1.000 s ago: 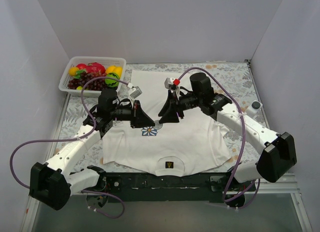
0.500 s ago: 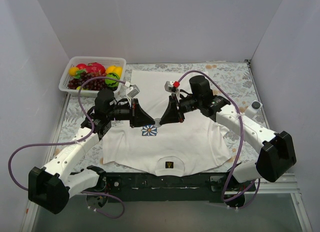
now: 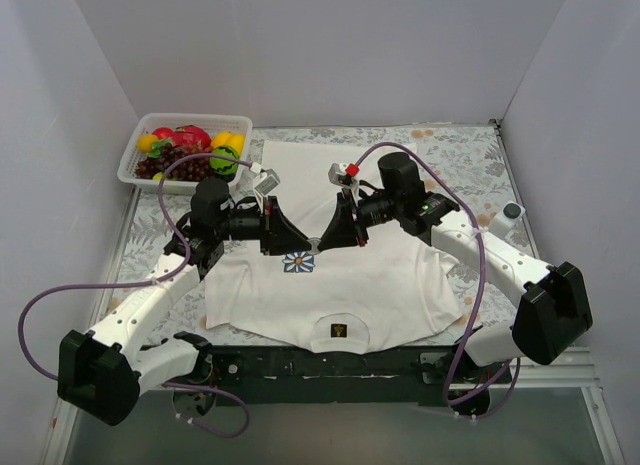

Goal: Pin the brooch onto the clothing

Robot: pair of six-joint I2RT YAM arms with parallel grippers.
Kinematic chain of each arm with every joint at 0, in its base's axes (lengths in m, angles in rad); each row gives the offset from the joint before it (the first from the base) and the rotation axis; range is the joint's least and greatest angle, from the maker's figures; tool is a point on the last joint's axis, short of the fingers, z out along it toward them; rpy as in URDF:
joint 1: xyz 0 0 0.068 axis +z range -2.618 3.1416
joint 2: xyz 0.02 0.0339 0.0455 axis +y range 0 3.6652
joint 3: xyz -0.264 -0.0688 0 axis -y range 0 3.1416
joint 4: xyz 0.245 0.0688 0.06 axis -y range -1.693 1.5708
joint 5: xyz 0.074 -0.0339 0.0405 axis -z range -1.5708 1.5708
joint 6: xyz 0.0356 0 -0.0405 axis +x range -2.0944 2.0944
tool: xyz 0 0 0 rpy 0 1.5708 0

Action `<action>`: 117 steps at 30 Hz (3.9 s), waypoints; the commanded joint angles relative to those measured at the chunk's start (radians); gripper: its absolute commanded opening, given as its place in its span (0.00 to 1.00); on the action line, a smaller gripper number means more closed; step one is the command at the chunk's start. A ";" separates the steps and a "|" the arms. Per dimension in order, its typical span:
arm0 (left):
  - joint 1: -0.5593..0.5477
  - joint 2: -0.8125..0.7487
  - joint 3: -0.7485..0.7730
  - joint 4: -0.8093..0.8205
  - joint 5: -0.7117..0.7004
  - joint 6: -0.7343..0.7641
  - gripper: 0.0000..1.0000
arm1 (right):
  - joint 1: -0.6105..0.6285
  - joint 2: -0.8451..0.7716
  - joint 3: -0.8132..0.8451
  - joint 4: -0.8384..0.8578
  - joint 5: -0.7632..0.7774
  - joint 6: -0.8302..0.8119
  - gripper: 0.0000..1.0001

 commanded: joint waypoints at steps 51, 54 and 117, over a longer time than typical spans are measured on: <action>-0.013 -0.103 -0.101 0.230 -0.061 -0.089 0.00 | -0.005 -0.030 -0.228 0.739 0.059 0.509 0.20; -0.019 -0.105 -0.101 0.230 -0.056 -0.087 0.00 | -0.003 -0.019 -0.220 0.712 0.078 0.509 0.15; -0.163 -0.074 -0.116 0.058 -0.662 0.046 0.00 | 0.009 -0.419 -0.317 0.438 0.452 0.142 0.92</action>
